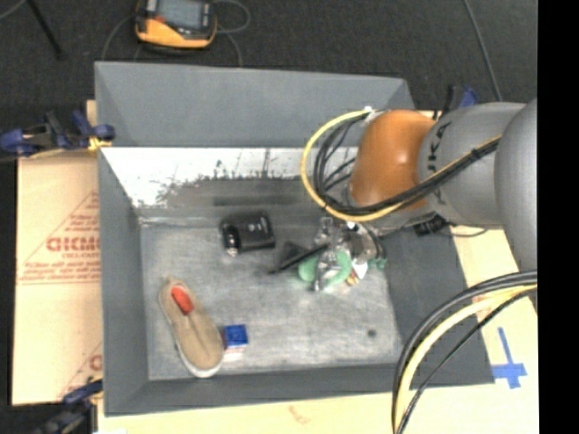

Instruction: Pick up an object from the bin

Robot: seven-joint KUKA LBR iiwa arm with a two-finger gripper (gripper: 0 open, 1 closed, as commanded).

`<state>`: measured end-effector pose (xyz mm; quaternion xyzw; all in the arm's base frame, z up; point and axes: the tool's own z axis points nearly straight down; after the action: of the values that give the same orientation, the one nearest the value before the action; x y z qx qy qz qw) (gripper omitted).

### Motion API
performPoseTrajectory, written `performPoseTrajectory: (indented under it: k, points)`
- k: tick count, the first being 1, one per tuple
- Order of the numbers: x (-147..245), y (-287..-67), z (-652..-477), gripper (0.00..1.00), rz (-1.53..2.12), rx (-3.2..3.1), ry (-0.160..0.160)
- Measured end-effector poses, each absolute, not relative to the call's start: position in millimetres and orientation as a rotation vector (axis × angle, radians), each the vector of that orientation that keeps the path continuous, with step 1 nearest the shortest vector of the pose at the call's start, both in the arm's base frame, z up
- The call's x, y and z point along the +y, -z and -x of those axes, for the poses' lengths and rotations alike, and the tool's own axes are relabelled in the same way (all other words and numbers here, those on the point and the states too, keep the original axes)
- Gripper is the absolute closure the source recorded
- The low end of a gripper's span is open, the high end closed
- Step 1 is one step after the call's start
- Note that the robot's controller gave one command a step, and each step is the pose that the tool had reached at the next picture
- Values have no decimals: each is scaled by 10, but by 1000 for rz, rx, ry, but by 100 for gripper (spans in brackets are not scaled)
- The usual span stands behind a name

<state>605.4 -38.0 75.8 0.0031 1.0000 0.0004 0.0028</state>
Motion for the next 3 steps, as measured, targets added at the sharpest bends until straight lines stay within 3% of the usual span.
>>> performPoseTrajectory:
  k: [2,3]
  points:
    - [-379,-794,-6041,100,-9,3139,-1]
    - [-380,-986,-6022,100,-9,3146,-2]
